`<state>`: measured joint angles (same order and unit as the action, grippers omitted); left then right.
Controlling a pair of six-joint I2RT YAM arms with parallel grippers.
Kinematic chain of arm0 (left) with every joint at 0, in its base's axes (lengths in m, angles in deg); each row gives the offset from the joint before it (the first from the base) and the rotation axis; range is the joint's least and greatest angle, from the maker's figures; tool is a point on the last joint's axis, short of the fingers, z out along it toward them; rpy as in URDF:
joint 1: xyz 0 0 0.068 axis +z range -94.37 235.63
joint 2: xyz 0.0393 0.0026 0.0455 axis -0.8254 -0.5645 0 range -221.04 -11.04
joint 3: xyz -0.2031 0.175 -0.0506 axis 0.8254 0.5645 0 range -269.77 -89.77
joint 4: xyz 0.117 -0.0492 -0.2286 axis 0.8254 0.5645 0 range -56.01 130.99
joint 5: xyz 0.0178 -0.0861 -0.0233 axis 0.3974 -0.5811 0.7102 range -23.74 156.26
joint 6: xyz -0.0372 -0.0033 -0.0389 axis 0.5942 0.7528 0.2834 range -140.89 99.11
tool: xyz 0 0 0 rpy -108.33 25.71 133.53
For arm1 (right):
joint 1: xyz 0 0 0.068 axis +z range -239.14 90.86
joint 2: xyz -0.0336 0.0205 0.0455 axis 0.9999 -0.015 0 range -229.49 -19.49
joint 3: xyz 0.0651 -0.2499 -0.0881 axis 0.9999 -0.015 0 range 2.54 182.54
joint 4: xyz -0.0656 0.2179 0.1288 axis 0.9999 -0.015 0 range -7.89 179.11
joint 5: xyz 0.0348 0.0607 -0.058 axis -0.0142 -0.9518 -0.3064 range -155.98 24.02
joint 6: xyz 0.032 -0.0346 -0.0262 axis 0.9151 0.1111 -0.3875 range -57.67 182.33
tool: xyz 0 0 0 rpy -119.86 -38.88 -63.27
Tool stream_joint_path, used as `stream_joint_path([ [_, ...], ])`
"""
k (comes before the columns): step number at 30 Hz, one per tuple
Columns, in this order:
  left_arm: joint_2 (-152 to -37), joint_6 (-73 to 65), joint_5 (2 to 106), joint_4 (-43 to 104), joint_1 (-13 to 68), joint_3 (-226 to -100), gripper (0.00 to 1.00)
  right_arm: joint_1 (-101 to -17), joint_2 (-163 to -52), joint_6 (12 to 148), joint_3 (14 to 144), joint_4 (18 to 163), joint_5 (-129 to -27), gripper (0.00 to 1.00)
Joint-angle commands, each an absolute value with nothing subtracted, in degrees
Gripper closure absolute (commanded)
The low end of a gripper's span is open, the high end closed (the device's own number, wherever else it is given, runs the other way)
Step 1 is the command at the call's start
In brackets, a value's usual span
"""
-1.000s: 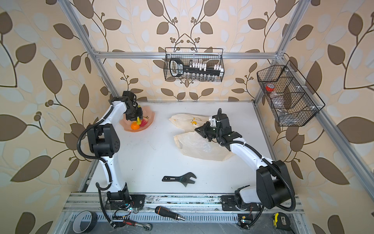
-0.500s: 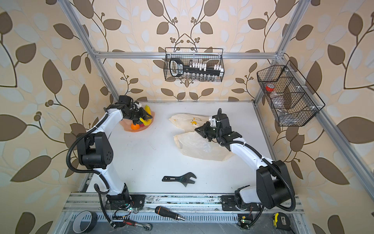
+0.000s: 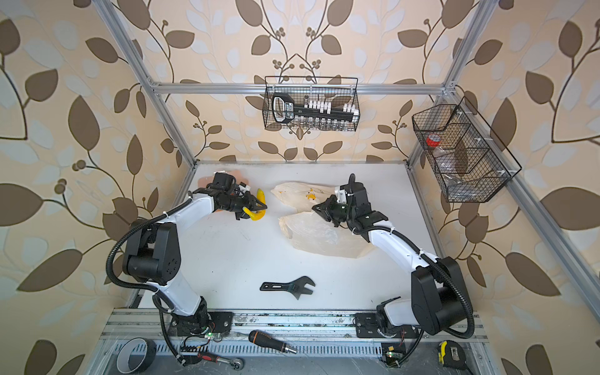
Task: Place the fruits into the plastic bag
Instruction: Place the fruit in the plastic bag.
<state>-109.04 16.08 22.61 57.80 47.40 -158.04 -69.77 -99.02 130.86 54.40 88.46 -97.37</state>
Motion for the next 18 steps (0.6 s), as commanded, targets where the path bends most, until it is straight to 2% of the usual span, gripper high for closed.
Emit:
stream_joint_path([
  [1,-109.4,18.6,20.7,52.3,45.6,-159.2,0.83,-69.3,-97.9,131.1,55.3,88.8,-96.5,1.0],
  [18,-124.6,23.0,23.2,44.8,30.5,-173.1,0.84,-66.9,-97.5,132.8,54.7,90.6,-96.0,1.0],
])
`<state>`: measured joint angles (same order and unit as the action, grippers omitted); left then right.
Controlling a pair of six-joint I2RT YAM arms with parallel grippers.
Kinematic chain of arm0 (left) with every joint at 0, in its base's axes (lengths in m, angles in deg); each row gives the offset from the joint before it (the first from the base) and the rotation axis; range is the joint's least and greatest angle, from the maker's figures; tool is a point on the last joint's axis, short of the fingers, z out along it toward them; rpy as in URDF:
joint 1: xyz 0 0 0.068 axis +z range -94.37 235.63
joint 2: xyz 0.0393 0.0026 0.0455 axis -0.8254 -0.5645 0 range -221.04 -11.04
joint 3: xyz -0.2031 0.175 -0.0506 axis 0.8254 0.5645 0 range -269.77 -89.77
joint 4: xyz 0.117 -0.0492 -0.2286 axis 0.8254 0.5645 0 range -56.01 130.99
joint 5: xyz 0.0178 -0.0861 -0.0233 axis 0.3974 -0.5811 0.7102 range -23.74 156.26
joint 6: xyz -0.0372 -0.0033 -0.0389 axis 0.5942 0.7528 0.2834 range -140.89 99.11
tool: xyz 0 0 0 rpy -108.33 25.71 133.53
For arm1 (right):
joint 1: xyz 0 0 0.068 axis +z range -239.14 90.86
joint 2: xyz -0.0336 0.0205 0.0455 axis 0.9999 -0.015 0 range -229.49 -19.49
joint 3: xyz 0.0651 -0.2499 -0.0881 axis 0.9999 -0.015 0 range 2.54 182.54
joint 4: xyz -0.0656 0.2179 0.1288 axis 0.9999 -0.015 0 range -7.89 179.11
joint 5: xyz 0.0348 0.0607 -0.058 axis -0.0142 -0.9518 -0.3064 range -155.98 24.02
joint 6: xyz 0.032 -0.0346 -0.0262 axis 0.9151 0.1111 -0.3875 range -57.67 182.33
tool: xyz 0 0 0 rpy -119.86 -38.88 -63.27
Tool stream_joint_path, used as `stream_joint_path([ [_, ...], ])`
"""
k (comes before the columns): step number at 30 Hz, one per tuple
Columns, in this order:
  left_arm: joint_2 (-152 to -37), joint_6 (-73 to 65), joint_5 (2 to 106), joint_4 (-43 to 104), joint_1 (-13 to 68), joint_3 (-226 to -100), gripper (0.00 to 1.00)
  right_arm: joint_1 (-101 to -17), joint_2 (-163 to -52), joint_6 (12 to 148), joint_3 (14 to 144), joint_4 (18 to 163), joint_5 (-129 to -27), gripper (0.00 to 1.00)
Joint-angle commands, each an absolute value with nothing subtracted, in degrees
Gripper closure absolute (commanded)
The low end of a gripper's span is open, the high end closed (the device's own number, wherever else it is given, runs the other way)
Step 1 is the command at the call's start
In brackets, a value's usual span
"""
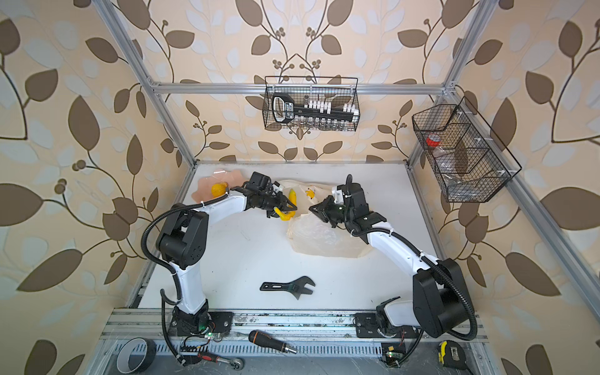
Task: Place the fruits into the plastic bag
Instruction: Place the fruit in the plastic bag.
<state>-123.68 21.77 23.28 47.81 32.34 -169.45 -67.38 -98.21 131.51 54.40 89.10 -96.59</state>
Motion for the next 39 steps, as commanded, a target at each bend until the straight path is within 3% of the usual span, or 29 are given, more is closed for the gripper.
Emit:
stream_joint_path([
  [1,-125.4,23.4,23.1,43.9,29.5,-173.6,0.84,-66.8,-97.5,132.9,54.7,90.8,-96.1,1.0],
  [11,-129.0,25.6,23.7,37.3,25.6,-173.6,0.82,-66.2,-97.2,138.4,52.5,97.7,-98.3,1.0],
  [25,-122.1,13.2,24.1,50.0,36.9,-174.5,0.81,-66.1,-94.5,136.7,51.8,93.8,-99.8,1.0],
  [39,-123.8,7.1,14.5,50.2,37.5,-177.1,0.82,-65.5,-95.8,136.6,52.7,94.6,-100.7,1.0],
])
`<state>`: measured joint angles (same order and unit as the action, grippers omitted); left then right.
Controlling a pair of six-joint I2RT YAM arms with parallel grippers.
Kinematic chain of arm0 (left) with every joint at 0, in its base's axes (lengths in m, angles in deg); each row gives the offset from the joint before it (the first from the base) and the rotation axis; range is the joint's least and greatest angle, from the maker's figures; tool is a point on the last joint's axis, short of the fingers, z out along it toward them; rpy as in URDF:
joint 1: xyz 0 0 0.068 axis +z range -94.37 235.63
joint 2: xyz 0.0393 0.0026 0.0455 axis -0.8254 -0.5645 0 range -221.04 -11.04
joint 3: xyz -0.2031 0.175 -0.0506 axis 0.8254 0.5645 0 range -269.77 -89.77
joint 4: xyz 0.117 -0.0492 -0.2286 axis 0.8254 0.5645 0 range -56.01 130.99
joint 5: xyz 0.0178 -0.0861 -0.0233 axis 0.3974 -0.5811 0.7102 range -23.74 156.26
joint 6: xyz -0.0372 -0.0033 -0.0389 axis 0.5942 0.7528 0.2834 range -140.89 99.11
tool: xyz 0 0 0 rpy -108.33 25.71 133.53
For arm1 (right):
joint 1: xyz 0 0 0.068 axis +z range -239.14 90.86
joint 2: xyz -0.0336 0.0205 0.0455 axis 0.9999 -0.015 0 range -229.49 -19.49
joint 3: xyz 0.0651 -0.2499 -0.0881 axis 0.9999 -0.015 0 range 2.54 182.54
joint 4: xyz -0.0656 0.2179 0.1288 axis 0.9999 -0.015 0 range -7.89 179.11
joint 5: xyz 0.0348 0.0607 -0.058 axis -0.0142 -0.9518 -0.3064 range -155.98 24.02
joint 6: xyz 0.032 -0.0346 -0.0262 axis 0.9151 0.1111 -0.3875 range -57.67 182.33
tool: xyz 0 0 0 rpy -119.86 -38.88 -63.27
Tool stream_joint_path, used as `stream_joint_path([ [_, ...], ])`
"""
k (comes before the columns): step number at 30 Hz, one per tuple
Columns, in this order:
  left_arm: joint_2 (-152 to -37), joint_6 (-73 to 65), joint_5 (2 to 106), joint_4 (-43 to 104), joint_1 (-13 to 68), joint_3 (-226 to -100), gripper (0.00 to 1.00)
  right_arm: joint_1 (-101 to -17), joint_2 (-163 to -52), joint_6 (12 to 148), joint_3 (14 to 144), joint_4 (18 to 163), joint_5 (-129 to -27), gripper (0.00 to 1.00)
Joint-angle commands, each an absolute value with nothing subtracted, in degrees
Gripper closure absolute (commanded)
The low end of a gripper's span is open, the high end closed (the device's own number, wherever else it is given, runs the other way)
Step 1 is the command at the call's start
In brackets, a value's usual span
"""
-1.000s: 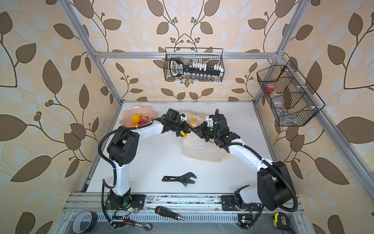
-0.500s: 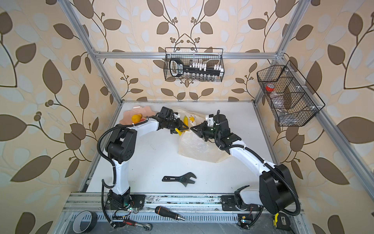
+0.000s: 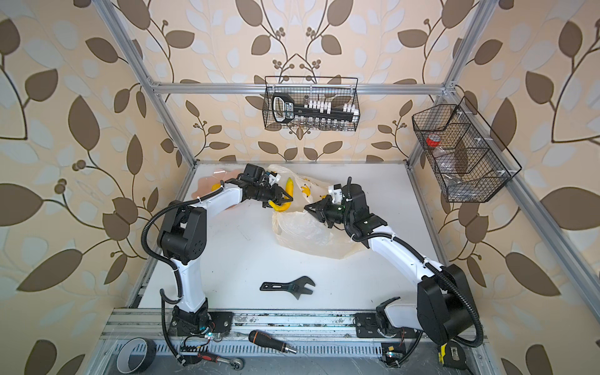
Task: Place the fruits into the plastic bag
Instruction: Place the fruit in the plastic bag.
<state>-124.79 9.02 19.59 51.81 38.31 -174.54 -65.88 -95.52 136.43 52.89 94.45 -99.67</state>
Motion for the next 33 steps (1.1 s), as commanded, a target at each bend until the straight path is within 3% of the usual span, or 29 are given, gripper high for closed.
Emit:
stream_joint_path([
  [1,-123.7,7.3,13.9,49.6,36.9,-176.9,0.81,-65.5,-96.1,136.6,52.8,94.9,-100.9,1.0],
  [12,-120.8,11.7,9.0,42.4,29.8,-168.1,0.8,-64.9,-99.0,138.1,53.7,99.0,-101.8,1.0],
  [24,-127.4,26.6,19.2,30.4,23.3,-169.1,0.76,-61.6,-101.3,141.3,53.7,104.7,-101.6,1.0],
  [28,-127.9,27.4,21.9,32.3,22.7,-169.7,0.58,-61.5,-101.1,141.3,53.6,104.6,-101.5,1.0],
  [33,-127.5,26.2,24.3,37.7,22.5,-171.1,0.28,-61.6,-101.1,141.2,53.4,104.6,-101.5,1.0],
])
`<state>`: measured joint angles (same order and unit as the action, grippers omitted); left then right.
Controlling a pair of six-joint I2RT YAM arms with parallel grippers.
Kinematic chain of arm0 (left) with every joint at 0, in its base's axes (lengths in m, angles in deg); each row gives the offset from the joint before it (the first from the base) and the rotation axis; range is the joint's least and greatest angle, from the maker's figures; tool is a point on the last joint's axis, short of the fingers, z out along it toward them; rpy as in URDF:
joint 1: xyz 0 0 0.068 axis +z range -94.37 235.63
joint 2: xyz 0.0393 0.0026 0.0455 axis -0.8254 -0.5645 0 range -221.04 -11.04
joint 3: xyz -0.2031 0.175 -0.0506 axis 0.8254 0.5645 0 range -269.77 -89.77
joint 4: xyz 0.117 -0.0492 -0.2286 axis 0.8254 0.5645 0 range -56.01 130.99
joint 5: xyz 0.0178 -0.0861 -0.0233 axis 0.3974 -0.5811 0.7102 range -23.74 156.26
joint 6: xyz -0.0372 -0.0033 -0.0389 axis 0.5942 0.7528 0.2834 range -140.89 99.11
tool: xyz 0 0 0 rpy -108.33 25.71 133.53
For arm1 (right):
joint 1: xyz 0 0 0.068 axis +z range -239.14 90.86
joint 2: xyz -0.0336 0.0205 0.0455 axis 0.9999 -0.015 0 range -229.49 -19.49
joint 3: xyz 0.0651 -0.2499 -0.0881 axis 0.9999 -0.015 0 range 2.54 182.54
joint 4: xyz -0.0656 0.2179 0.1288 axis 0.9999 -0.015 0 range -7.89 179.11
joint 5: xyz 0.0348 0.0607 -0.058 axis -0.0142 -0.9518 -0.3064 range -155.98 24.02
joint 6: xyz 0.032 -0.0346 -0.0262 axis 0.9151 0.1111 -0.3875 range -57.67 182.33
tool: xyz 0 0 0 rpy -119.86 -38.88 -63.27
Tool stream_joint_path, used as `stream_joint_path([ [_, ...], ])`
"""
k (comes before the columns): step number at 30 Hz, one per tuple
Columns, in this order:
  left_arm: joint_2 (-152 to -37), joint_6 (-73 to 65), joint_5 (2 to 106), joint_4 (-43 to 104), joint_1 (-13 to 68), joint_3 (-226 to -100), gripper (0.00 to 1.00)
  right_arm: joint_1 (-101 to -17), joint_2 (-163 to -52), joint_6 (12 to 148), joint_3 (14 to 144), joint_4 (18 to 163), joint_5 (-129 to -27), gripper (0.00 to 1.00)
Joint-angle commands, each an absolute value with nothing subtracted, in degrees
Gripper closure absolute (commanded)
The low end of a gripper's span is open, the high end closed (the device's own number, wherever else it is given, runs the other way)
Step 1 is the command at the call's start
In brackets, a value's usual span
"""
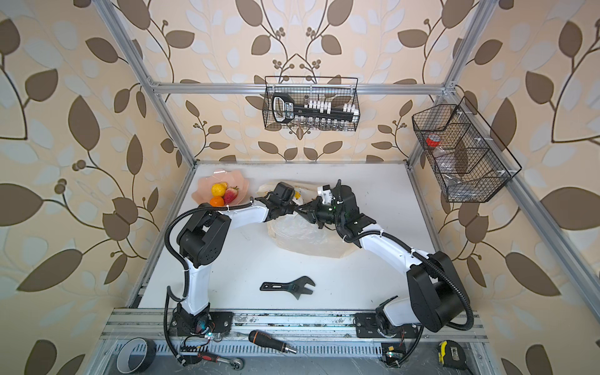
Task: Place the fruits into the plastic bag
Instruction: Place the fruit in the plastic bag.
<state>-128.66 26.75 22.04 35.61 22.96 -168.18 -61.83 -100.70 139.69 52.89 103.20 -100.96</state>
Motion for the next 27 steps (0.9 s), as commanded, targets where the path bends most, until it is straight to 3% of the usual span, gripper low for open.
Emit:
stream_joint_path([
  [1,-127.3,26.0,24.9,39.0,22.5,-171.4,0.23,-61.6,-101.1,141.2,53.4,104.7,-101.5,1.0],
  [4,-126.5,25.8,25.8,41.1,22.5,-171.7,0.14,-61.7,-101.1,141.1,53.3,104.7,-101.5,1.0],
  [10,-124.8,23.4,29.2,49.8,22.5,-174.0,0.06,-62.1,-100.2,140.9,52.7,104.0,-101.2,1.0],
  [27,-117.5,10.0,40.7,73.9,24.2,-179.1,0.02,-65.6,-95.3,135.1,52.6,92.7,-98.5,1.0],
])
